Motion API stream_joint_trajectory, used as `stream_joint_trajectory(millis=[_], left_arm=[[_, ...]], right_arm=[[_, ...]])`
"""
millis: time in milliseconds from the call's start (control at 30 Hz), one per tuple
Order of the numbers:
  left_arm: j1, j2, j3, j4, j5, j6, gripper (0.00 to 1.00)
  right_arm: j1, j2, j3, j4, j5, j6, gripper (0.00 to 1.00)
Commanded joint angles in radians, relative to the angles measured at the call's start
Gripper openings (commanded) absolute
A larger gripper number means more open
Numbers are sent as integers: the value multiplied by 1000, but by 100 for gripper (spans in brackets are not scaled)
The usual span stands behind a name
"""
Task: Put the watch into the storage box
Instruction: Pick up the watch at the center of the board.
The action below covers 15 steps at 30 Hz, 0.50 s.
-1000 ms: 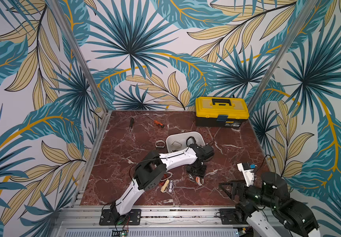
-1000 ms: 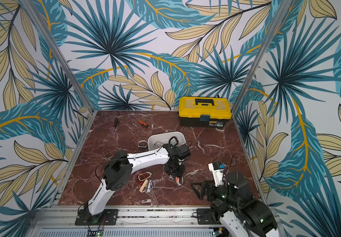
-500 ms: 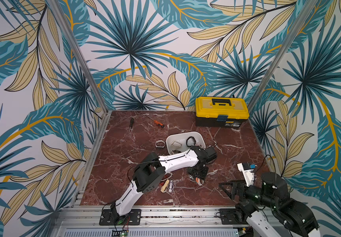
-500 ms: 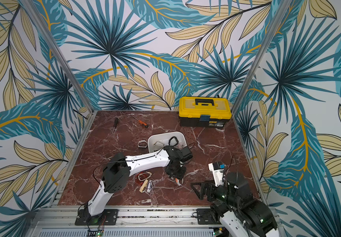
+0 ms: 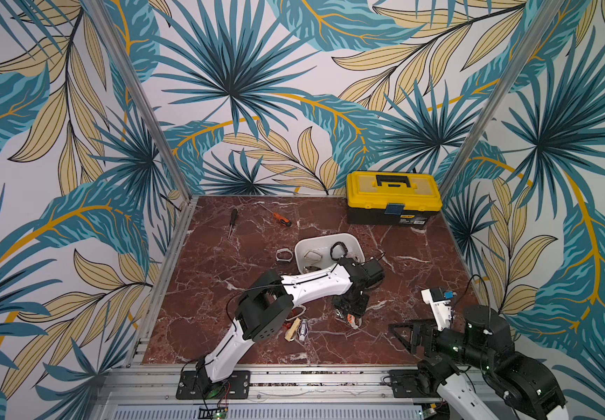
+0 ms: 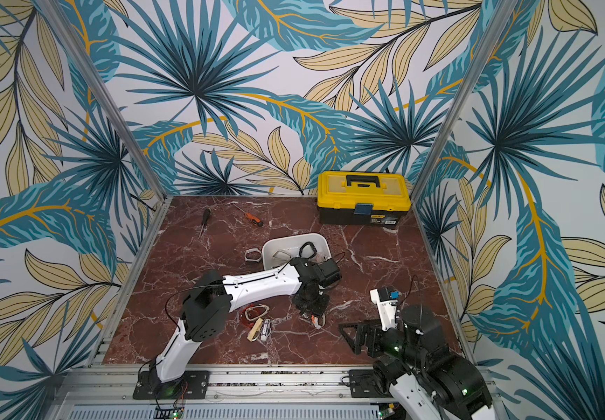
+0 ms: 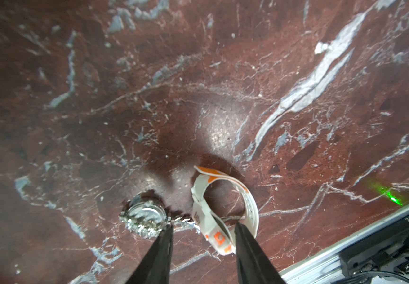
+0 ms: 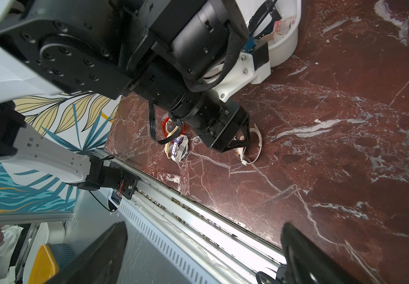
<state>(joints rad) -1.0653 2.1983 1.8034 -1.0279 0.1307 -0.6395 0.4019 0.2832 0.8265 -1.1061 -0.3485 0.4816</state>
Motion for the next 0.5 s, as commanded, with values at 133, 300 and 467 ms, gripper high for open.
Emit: stream_joint_trajectory(millis=[133, 300, 467], left_arm=[[-7, 44, 30, 11, -7, 5, 45], [-11, 58, 34, 14, -12, 1, 35], [-12, 51, 39, 6, -21, 10, 22]], right_arm=[[0, -13, -17, -17, 5, -10, 100], [0, -15, -17, -17, 7, -12, 100], [0, -19, -19, -19, 14, -6, 100]])
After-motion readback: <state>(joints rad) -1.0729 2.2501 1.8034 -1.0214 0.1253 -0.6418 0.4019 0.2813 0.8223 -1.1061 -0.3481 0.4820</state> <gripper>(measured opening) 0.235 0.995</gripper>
